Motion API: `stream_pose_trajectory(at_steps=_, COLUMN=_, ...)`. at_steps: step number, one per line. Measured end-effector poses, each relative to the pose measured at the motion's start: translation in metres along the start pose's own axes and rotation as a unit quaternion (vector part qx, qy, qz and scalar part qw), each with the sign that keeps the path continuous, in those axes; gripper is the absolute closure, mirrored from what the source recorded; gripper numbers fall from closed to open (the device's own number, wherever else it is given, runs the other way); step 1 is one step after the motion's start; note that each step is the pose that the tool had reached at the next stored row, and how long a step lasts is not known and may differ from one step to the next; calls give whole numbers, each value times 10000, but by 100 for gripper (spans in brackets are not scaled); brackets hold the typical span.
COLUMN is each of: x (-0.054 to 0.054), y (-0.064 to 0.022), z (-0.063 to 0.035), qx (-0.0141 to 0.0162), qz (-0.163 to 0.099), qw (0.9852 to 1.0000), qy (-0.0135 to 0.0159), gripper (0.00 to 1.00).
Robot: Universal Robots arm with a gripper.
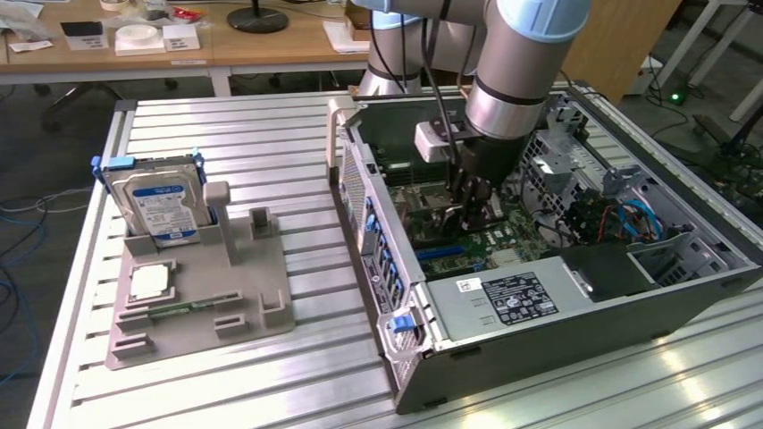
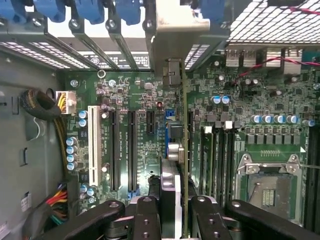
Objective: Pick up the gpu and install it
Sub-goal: 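Insert the gpu into the slot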
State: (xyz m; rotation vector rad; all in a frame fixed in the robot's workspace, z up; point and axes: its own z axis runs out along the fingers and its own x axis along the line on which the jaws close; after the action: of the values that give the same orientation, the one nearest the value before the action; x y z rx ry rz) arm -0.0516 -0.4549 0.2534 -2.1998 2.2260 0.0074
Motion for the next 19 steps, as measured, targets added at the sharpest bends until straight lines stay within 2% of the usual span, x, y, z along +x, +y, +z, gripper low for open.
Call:
stream_pose_trajectory(at_steps=14, x=14, y=32, z=134, qx=0, qz=-4, qw=10000, qy=-4, gripper=72)
stream_pose_trajectory(at_steps=19, x=15, y=59, z=148, qx=0, qz=-11, qw=10000, qy=-4, gripper=72)
